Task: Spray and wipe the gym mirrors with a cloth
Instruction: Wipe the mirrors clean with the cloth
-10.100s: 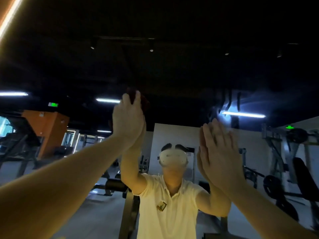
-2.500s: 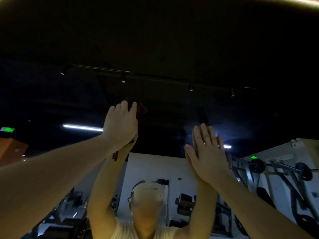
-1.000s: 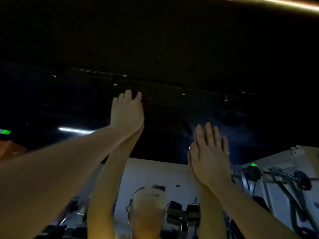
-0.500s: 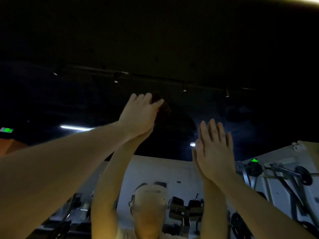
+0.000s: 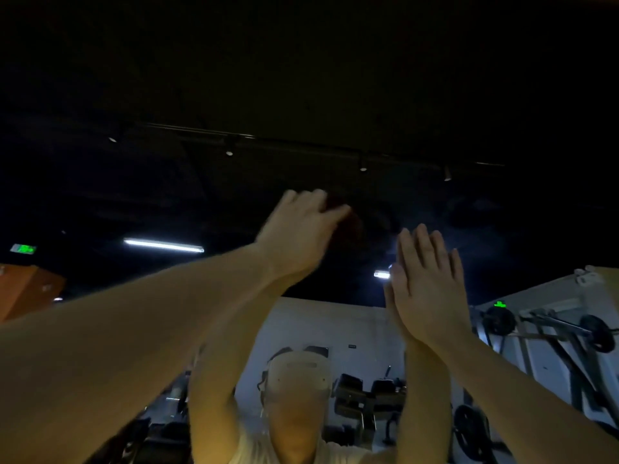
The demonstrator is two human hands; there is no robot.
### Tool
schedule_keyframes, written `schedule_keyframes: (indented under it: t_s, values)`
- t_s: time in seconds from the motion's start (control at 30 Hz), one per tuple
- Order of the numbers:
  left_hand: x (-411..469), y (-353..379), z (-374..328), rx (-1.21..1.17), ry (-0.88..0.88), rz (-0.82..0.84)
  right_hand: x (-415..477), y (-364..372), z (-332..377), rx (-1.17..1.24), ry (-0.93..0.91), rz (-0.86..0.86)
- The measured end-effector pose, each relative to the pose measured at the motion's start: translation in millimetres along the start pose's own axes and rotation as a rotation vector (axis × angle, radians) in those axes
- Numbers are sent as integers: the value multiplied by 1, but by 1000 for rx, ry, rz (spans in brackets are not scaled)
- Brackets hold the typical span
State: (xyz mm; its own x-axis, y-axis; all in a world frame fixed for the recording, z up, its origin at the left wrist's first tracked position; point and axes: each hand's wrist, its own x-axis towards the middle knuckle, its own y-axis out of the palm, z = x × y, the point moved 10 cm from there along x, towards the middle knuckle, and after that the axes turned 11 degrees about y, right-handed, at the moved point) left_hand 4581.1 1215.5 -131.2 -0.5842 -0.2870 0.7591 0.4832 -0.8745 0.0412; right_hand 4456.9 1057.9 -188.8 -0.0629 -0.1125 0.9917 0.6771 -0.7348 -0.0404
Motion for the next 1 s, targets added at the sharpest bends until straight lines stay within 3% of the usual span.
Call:
schedule_keyframes:
  t_s: [0.13,0.3,0.37,0.53,0.63,0.7,0.83,1.0]
  values:
    - [-56,-15,101,174,-318,-9,1,3,0,-33,9,-24]
    - [-61,-17,87,193,-628,-63,0,4,0,-56,18,-25]
    - [-41,-7,46,142,-589,-60,1,3,0,-46,16,-31]
    - [-20,16,-82,9,-296,-61,1,5,-3,-10,9,-6]
    - [-45,16,-85,33,-76,15,2,3,-3,22,10,-3]
    - [-74,8,-49,44,-126,45,0,2,-3,18,15,-14]
    - [-133,-24,41,107,-411,-2,-1,1,-3,-4,22,-20]
    - [-155,-23,63,142,-709,-13,-7,2,-3,-20,49,-10]
